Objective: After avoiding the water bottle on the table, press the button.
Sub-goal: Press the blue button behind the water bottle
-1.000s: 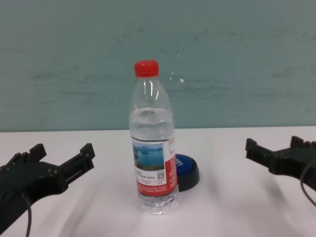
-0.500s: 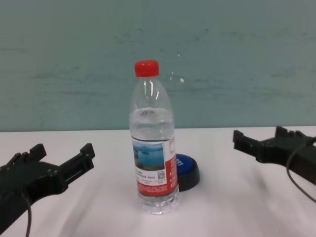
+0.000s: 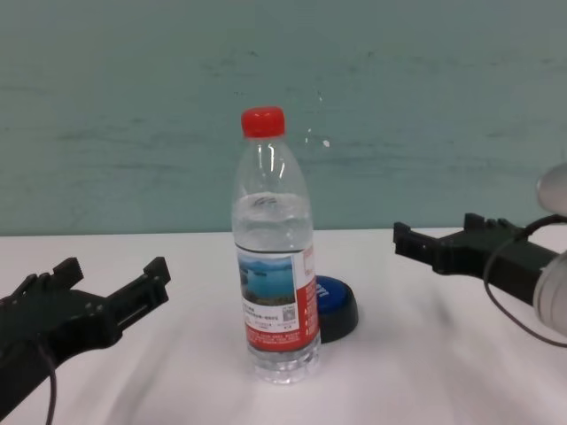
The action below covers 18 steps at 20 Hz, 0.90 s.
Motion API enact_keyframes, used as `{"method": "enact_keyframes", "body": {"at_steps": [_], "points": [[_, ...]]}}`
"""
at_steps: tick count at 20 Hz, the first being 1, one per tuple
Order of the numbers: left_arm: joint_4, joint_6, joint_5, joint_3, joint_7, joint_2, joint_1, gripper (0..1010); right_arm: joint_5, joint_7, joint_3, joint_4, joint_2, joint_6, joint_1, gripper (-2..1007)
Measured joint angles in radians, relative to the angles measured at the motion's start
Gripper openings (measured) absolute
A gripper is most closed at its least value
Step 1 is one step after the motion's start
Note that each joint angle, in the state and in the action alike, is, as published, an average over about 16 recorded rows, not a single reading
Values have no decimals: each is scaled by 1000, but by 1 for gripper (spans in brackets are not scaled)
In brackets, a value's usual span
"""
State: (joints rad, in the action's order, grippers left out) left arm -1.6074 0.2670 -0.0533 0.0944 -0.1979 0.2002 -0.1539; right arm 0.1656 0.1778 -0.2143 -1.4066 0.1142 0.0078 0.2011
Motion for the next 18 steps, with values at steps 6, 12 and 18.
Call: {"method": "enact_keyframes", "body": {"at_steps": [6,12,18], "points": [[0,0,0,0,0,0,0,1010,-4,23,-14,61,-7,1,58,1004],[0,0,0,0,0,0,0,1010,-5,42,-33,121,-16,-2,110,1004],[0,0,0,0,0,0,0,1010,-4,58,-51,183,-26,-9,157,1004]]}}
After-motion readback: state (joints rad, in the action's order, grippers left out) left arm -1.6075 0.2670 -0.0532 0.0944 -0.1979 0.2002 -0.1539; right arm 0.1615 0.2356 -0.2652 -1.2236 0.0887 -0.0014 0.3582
